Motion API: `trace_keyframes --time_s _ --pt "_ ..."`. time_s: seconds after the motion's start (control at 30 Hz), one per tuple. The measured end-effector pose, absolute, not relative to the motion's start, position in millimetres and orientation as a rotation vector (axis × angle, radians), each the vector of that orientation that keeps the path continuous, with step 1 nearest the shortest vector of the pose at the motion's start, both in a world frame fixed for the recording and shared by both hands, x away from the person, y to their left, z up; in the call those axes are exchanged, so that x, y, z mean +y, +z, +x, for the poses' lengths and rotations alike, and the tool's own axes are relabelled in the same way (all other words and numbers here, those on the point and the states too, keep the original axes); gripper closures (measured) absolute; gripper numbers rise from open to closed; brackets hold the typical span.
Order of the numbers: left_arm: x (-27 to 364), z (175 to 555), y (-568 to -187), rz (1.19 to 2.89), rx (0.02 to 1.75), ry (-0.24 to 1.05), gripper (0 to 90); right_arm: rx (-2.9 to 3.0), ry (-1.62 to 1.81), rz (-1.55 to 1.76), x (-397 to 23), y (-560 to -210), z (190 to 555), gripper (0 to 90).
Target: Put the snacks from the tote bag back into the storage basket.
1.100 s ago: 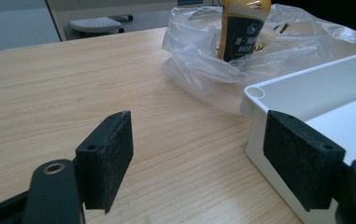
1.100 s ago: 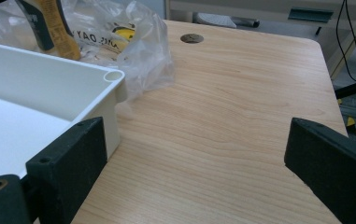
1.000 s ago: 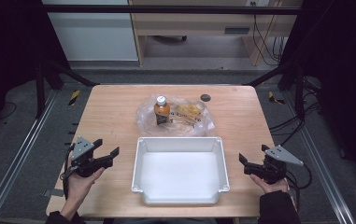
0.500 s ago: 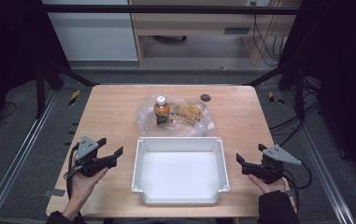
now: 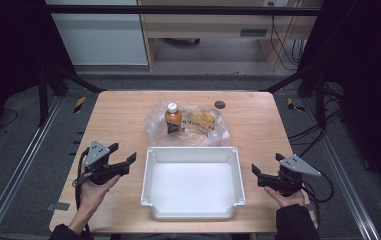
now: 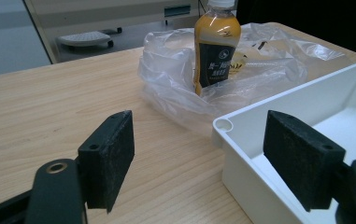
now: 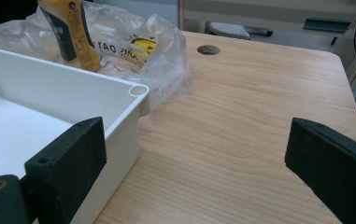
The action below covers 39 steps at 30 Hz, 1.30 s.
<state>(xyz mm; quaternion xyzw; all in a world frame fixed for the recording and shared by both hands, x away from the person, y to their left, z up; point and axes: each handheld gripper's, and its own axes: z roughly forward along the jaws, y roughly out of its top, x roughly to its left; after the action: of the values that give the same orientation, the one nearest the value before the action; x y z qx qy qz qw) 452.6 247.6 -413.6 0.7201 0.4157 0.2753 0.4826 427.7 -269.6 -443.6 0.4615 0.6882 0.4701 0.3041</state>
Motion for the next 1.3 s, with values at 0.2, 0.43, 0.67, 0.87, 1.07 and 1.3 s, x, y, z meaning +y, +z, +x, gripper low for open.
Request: trace_keyframes --time_s 0.2,0.43,0.67,0.87,1.07,1.3 --pt "242 457 -409 1.753 0.996 0.676 24.6 1.823 1.244 1.226 -269 -443 428 5.7" --pt "235 463 -405 1.757 0.987 0.678 24.5 1.822 1.243 1.226 -268 -442 428 5.7" --pt "228 471 -400 1.748 0.984 0.681 24.5 1.829 1.243 1.224 -268 -442 428 5.9" --pt "220 477 -397 1.744 0.982 0.677 24.5 1.829 1.244 1.224 -267 -442 429 5.9" --pt "215 482 -396 1.741 0.974 0.673 24.6 1.829 1.242 1.225 -267 -442 429 6.0" --pt "209 489 -394 1.749 0.972 0.671 24.6 1.836 1.237 1.221 -266 -442 429 6.0"
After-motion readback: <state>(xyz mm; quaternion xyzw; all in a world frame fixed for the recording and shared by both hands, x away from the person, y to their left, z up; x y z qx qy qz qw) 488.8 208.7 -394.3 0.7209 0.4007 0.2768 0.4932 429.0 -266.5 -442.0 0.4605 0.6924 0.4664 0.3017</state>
